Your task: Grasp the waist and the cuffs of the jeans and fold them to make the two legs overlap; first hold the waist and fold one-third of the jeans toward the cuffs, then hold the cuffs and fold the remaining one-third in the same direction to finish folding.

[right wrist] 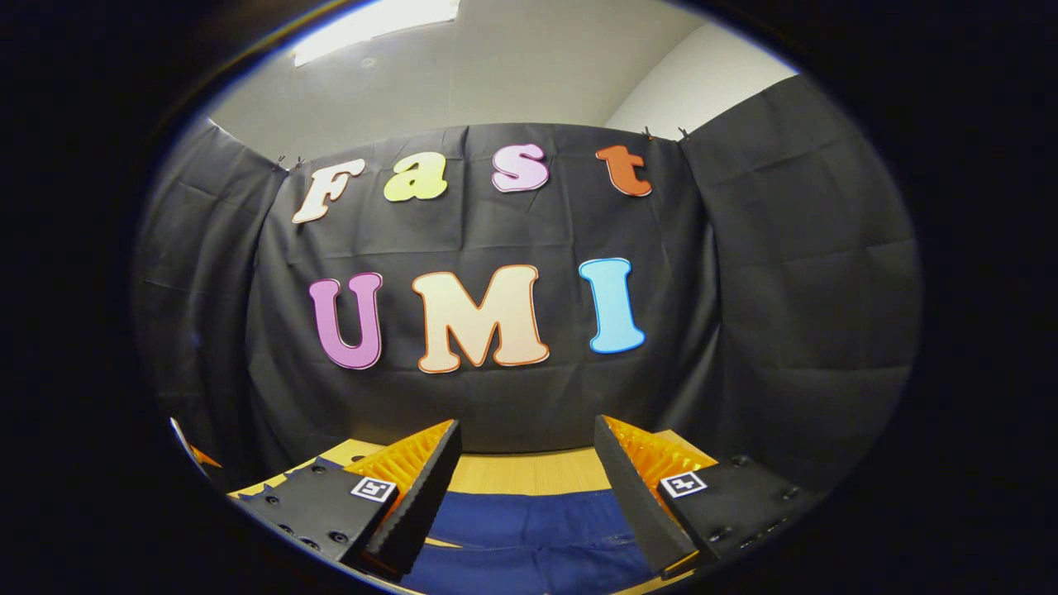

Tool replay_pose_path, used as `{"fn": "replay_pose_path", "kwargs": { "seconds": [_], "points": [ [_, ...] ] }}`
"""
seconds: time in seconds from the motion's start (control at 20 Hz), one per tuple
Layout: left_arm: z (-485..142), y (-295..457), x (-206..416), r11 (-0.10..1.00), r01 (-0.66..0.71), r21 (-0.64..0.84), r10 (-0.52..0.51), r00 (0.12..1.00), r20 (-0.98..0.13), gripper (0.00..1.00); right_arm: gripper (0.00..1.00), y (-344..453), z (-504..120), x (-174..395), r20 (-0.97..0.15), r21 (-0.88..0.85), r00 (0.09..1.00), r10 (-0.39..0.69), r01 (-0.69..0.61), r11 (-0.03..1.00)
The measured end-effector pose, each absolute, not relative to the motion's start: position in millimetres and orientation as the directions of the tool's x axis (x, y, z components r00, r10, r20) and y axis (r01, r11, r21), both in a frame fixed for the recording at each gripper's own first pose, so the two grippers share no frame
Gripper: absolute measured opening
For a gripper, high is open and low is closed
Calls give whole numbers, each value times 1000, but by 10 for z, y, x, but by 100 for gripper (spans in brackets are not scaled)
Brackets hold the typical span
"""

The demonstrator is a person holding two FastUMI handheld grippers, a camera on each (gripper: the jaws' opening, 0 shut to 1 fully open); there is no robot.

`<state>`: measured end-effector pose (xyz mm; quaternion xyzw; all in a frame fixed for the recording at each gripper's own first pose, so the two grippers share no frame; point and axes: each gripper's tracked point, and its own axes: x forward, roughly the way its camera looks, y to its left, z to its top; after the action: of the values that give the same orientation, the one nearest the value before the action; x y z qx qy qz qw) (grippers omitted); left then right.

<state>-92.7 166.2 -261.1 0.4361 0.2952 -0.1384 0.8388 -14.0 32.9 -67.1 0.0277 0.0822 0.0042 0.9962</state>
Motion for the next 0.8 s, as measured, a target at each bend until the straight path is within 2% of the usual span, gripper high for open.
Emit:
{"fn": "replay_pose_path", "kwargs": {
  "seconds": [0.25,0.4,0.45,0.5,0.7,0.75,0.8],
  "points": [
    [-3227,1946,-1026,392,635,666,70,701,-710,95,100,241,-811,-292,-212,36,976,-49,57,998],
    [-3482,2072,-1042,232,717,657,82,659,-748,95,100,222,-866,-370,-231,25,969,-84,92,995],
    [-3554,2075,-1058,205,739,642,79,641,-763,95,99,223,-883,-398,-235,18,967,-94,101,995],
    [-3630,2057,-1079,184,760,624,67,624,-779,100,100,220,-884,-415,-236,9,966,-106,111,994],
    [-3729,2054,-1003,136,782,608,42,609,-792,87,100,224,-868,-484,-230,-21,963,-143,142,990],
    [-3755,2051,-957,137,784,605,31,607,-794,90,100,231,-870,-481,-228,-23,962,-149,148,989],
    [-3777,2037,-904,129,794,594,20,596,-802,87,100,244,-879,-482,-229,-23,961,-154,153,988]
  ]
}}
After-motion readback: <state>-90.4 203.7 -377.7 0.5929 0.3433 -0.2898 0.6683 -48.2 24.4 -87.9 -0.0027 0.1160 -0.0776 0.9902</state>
